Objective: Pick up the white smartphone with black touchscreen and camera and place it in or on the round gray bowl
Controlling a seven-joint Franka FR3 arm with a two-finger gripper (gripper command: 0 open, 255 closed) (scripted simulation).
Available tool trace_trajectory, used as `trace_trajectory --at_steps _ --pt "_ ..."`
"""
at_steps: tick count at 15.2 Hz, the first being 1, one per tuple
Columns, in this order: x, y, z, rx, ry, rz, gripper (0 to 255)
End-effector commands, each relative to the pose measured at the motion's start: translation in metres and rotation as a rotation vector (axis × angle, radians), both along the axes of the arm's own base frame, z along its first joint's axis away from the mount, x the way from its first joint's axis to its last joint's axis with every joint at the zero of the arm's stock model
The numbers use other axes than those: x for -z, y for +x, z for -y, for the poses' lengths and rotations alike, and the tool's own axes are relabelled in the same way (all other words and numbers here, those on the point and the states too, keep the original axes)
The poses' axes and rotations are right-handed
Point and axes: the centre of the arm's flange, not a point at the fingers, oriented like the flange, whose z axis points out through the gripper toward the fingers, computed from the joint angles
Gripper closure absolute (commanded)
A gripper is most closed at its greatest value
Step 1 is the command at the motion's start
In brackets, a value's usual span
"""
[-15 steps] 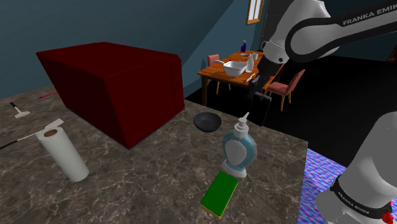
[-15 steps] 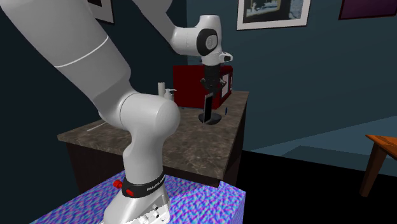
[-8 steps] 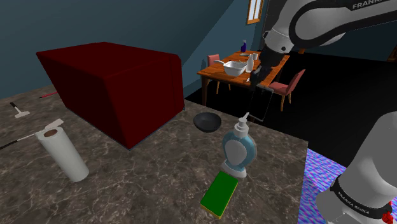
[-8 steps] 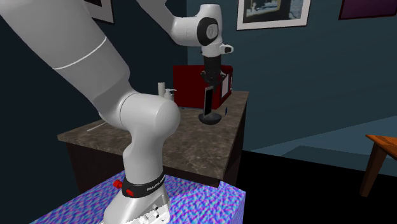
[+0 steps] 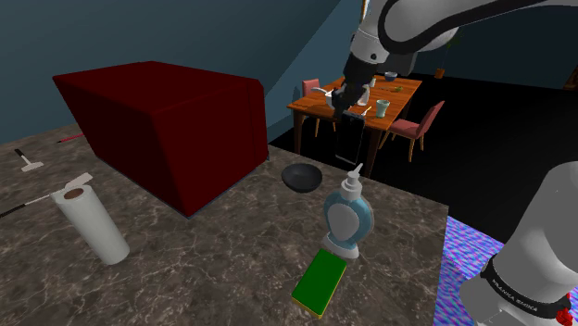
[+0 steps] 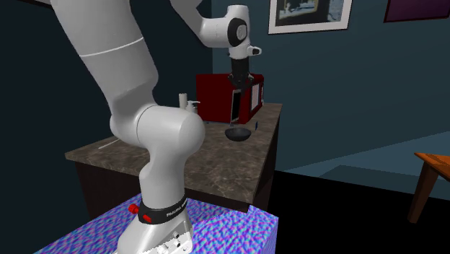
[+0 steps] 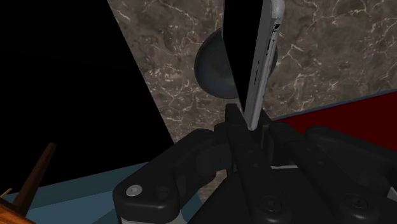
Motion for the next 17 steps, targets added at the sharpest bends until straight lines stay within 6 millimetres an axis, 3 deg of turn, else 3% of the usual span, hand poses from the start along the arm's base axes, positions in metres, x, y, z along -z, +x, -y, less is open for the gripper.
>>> trace_trajectory --at_steps 1,8,9,17 --pt "-0.008 0.026 -0.013 0.0 0.0 0.0 255" --pt "-0.032 0.103 -0.058 0.0 0.0 0.0 255" --pt "-0.038 0.124 -0.07 0.0 0.0 0.0 255" --pt "0.004 0.124 -0.07 0.0 0.0 0.0 255"
